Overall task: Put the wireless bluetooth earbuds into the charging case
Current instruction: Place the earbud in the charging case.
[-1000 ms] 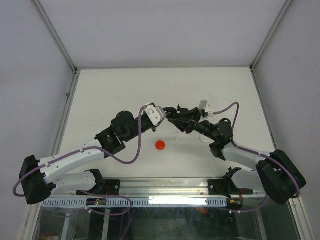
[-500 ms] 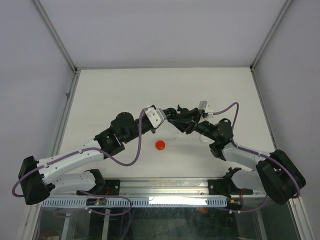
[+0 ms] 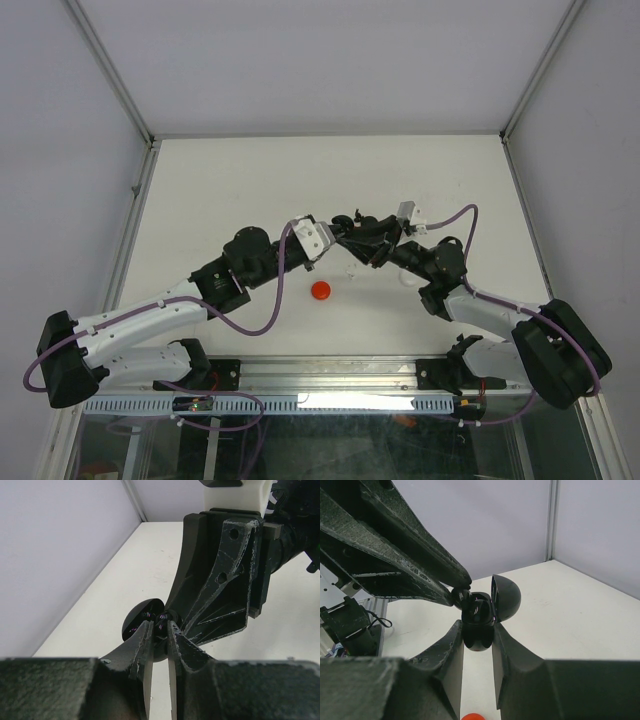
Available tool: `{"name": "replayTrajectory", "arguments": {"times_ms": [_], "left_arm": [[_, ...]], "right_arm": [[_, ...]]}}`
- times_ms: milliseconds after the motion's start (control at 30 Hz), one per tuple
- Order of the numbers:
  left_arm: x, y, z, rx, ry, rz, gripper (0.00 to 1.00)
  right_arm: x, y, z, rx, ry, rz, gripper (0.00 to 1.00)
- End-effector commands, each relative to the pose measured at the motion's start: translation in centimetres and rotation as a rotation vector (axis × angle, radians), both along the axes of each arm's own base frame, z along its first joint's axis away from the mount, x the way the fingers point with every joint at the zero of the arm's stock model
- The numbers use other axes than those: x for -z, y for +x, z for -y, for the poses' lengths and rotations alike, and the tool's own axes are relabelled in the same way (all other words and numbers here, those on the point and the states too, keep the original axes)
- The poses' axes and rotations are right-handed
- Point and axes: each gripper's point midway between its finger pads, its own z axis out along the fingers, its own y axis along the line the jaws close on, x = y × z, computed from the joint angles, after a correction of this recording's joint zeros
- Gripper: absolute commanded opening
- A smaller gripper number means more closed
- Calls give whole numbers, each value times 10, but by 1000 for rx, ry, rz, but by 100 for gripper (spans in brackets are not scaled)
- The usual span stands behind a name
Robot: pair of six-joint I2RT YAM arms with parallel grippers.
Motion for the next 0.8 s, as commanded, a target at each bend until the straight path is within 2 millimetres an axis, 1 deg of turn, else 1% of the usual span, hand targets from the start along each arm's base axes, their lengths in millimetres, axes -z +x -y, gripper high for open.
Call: {"name": "replayTrajectory", "arguments": {"times_ms": [0, 133, 233, 367, 567, 633, 767], "left_arm": [[-7, -8, 3, 22, -20, -21, 17], [-12, -3, 0, -23, -50, -51, 24], [-17, -4, 0, -22, -73, -77, 33], [-26, -7, -2, -25, -108, -109, 42], [-41, -2, -16, -106, -202, -188, 53], [-42, 0, -21, -143, -237, -232, 61], [-41, 4, -24, -187, -273, -299, 68]], "right_arm": [[-31, 2, 3, 15, 67, 79, 0], [-29, 3, 4, 21, 64, 76, 0], [-28, 4, 5, 28, 63, 77, 0], [-26, 6, 6, 39, 58, 74, 0], [-24, 11, 9, 68, 43, 79, 0], [-24, 13, 10, 81, 39, 82, 0], [-24, 17, 13, 107, 38, 81, 0]]}}
